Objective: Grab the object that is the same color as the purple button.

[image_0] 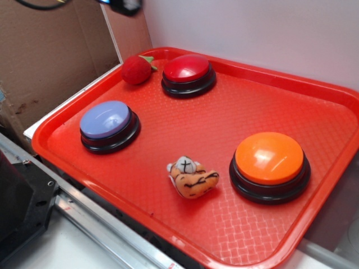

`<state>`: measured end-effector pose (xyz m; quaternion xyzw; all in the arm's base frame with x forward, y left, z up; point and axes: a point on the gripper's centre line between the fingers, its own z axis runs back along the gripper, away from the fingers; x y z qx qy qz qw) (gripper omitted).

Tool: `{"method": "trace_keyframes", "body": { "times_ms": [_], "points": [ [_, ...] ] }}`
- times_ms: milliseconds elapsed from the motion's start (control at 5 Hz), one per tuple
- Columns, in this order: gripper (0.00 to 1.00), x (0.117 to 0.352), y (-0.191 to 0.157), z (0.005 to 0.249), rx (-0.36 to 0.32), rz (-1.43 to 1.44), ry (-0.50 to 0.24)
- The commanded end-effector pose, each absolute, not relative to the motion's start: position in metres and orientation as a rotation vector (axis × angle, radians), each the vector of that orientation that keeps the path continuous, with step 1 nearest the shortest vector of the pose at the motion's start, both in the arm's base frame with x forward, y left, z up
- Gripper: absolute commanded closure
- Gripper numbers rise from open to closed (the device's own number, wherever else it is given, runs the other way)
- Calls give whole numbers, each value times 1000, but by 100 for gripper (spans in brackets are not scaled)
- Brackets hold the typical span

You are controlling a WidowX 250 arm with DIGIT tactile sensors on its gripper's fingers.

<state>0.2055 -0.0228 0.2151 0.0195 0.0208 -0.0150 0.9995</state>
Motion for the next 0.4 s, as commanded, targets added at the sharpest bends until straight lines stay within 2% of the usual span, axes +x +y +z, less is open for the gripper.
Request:
{"method": "trace_keyframes", "body": {
  "times_ms": [0, 200],
  "points": [
    [100, 154, -18, 318, -14, 25, -74],
    [100, 152, -18, 314, 31, 27, -66]
  ]
}}
